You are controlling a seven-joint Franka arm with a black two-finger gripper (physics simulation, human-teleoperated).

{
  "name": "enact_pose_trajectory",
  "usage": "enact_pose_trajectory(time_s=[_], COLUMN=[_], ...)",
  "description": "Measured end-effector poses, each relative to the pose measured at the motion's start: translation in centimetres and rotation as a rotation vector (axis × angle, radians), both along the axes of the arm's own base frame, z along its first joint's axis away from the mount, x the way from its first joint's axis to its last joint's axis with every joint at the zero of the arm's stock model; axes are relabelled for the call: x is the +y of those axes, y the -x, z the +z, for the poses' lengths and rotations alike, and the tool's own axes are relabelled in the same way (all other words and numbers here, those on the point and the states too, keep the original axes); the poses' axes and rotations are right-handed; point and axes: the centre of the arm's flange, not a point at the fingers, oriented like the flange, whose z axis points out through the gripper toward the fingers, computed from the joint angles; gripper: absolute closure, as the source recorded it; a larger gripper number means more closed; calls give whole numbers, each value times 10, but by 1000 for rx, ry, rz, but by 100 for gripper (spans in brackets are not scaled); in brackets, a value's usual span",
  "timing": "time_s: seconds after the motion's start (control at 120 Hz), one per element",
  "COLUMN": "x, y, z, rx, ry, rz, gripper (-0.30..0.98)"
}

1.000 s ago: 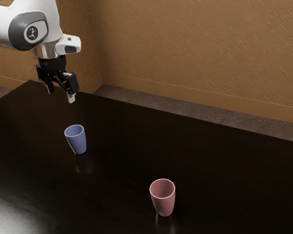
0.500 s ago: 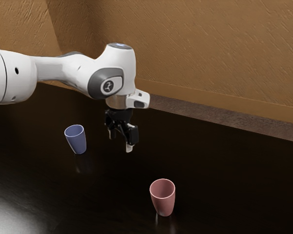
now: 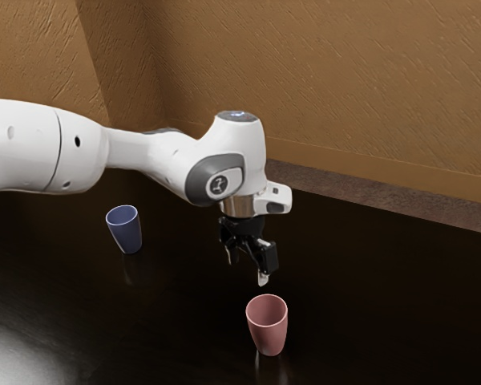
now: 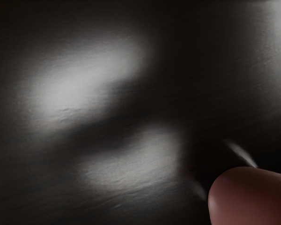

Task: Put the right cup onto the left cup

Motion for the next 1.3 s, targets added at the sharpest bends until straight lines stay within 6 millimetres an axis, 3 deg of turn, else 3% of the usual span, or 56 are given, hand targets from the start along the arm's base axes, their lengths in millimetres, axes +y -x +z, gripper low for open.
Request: enact_pose_trajectory(time_s=[0.325,0.517,0.817,0.933,1.108,1.3], x=[-19,-19,-18,-17,-29,-45], y=[15,34,40,40,45,53], z=[-15,-22,-41,-46,-45,-45], rx=[22,41,62,63,54,51], ry=[-2,-18,-31,-39,-43,-45], rz=[36,61,103,109,93,73], gripper=[0,0,1,16,53,70])
